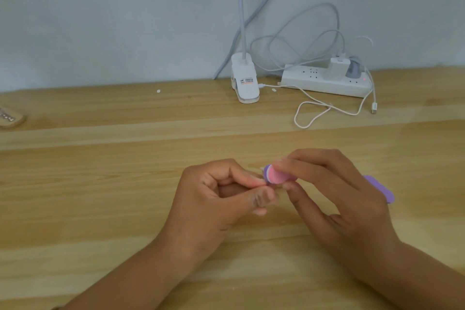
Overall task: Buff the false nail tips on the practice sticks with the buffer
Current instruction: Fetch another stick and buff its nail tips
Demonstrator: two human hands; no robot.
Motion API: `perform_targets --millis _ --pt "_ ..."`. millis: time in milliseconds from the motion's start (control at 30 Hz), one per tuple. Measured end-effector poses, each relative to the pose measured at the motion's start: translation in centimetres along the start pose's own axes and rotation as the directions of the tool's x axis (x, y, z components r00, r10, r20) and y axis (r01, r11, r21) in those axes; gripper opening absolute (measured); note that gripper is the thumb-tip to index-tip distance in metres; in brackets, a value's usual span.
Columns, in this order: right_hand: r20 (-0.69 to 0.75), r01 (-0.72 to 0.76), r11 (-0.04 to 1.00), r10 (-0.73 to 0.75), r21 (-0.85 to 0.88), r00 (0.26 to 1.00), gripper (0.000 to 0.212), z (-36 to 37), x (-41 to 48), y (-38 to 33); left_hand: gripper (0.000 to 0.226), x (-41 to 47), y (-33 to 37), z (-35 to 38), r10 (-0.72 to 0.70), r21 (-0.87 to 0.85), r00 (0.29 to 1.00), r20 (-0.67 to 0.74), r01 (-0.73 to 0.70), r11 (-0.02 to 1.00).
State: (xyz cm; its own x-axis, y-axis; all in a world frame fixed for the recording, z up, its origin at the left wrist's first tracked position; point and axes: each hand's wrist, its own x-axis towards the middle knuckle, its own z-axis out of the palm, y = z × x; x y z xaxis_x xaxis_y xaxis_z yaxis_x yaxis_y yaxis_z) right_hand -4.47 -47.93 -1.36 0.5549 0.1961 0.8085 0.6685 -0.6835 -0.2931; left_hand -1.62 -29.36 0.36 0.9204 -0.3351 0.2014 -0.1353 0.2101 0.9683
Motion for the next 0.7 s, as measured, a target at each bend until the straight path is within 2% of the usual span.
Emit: perform_targets --millis 100,267,400,533,633,700 --pt "0.02 0.007 0.999 -0.006 -0.046 1.0 0.022 -0.1 -0.1 0.4 0.013 -0.1 -0.1 0.0 0.027 0.03 0.999 -0.028 -0.026 0.999" --pt "-0.052 -0.001 0.998 -0.002 -0.064 0.999 0.022 -0.1 -0.1 0.3 0.014 0.0 -0.3 0.2 0.008 0.05 0.999 -0.043 -0.006 0.999" --pt "0.008 0.036 0.995 -0.035 -0.088 0.999 0.028 0.3 -0.3 0.6 0.015 -0.2 -0.3 0.4 0.026 0.083 0.999 -0.04 -0.023 0.996" --pt "-0.087 -0.036 0.996 0.03 -0.077 0.996 0.024 -0.3 -0.2 0.8 0.015 -0.1 -0.2 0.3 0.006 0.068 0.998 -0.061 -0.002 0.998" --pt "-0.032 0.052 0.995 -0.055 -0.086 0.998 0.025 0.5 -0.6 0.1 0.014 -0.2 0.0 0.4 0.006 0.056 1.0 -0.011 -0.006 0.998" --pt "-0.009 0.027 0.99 -0.029 -0.136 1.0 0.021 0.3 -0.6 0.7 0.014 -0.2 0.1 0.5 0.002 0.061 1.0 -0.008 -0.001 0.998"
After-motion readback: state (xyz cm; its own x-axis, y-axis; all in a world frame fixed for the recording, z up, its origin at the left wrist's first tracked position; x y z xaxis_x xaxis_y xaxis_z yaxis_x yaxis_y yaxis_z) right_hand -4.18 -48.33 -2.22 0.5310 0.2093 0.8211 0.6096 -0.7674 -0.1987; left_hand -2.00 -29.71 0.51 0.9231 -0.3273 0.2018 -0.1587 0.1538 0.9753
